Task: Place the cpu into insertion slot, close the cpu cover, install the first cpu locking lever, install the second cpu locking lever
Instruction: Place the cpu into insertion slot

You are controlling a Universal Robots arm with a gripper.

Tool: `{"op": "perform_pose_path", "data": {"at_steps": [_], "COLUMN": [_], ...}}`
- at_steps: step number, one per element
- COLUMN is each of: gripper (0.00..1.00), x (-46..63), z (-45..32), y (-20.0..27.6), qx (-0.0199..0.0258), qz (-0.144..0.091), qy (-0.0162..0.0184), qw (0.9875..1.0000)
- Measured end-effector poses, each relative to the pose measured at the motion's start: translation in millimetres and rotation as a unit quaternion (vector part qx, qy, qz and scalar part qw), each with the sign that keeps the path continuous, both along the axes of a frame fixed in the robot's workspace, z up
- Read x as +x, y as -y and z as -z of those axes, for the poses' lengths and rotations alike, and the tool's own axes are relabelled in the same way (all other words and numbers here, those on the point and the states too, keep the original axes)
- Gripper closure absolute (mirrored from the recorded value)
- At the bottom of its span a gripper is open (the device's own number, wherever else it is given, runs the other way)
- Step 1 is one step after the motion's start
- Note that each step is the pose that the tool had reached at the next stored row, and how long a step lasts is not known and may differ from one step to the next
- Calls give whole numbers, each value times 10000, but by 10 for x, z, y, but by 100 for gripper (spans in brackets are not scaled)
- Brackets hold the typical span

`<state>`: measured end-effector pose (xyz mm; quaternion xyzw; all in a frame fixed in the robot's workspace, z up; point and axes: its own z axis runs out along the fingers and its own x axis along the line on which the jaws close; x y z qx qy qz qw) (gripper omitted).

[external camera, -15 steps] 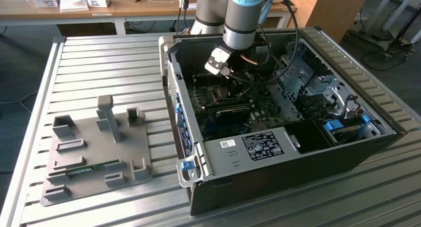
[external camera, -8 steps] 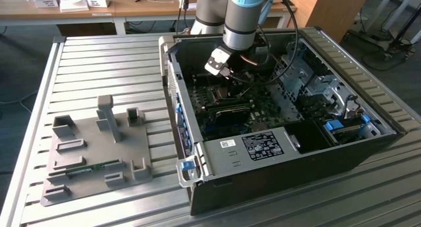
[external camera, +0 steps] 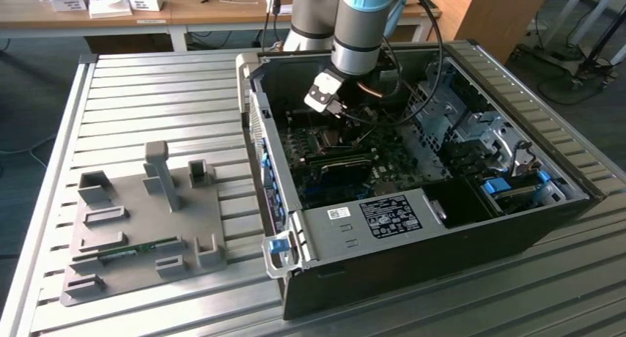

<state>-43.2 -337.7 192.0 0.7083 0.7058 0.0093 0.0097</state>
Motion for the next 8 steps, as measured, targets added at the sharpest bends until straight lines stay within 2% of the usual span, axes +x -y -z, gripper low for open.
{"op": "perform_pose_path", "data": {"at_steps": [8], "gripper": [46], "x": [0], "z": [2], "y": [-1], "qx": [2], "qz": [0], "qy": [2], "qw": [10000]}}
